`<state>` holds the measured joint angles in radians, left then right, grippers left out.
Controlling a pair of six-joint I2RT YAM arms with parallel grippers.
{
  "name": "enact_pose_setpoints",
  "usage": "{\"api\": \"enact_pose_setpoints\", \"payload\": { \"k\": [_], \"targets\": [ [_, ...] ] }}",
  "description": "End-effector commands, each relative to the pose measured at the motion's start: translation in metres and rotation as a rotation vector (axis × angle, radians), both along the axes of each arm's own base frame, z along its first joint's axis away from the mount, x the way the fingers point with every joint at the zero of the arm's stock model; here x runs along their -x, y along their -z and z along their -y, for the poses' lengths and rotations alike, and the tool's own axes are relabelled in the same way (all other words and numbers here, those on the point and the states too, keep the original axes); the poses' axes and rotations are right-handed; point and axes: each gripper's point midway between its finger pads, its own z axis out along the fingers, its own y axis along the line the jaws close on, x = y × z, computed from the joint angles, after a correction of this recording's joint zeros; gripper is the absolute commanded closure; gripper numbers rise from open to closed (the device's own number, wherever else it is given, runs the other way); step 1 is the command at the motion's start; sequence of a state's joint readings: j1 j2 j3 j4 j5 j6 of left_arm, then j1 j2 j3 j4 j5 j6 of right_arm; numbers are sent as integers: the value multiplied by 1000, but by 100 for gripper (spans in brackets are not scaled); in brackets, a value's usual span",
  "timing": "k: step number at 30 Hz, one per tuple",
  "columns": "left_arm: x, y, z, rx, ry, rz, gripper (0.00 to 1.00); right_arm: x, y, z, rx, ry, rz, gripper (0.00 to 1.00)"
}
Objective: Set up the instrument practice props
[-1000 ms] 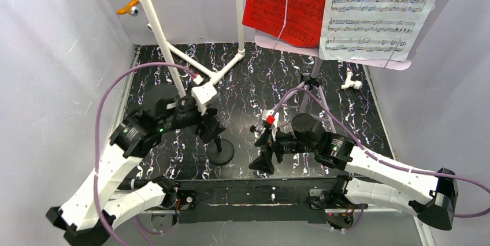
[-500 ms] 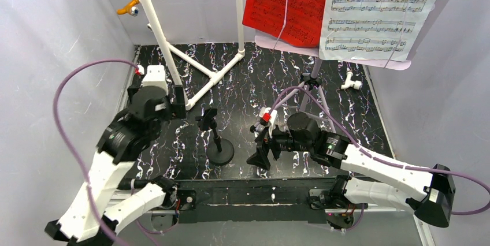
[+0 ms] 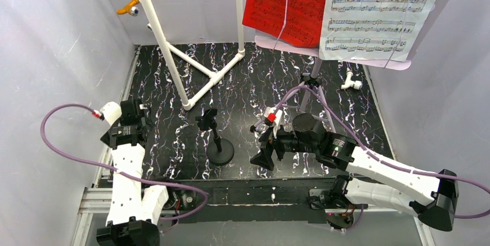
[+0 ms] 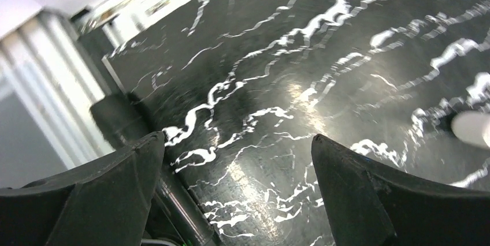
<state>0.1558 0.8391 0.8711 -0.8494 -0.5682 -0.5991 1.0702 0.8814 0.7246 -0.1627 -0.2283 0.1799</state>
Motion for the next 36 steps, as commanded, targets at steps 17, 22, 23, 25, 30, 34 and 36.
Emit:
{"api": "enact_pose_setpoints", "payload": {
  "k": [17,22,23,25,30,34,36],
  "targets": [
    [97,68,-47,-44,-780,-68,2,8,-42,-5,-21,-73,34,0],
    [92,97,-47,74,-819,-23,2,8,-43,1,-13,-63,37,0],
    [93,99,-48,78,-843,-12,2,8,-43,2,-8,-61,39,0],
    [98,103,-49,90,-894,-8,2,8,-43,4,0,-57,44,0],
    [107,127,-43,191,-1029,5,2,8,-52,7,-7,-52,49,0],
    [105,135,-45,239,-1068,0,2,6,-51,7,-4,-43,56,0],
    [105,139,-45,261,-1079,-16,2,5,-51,4,5,-47,52,0]
  ]
}}
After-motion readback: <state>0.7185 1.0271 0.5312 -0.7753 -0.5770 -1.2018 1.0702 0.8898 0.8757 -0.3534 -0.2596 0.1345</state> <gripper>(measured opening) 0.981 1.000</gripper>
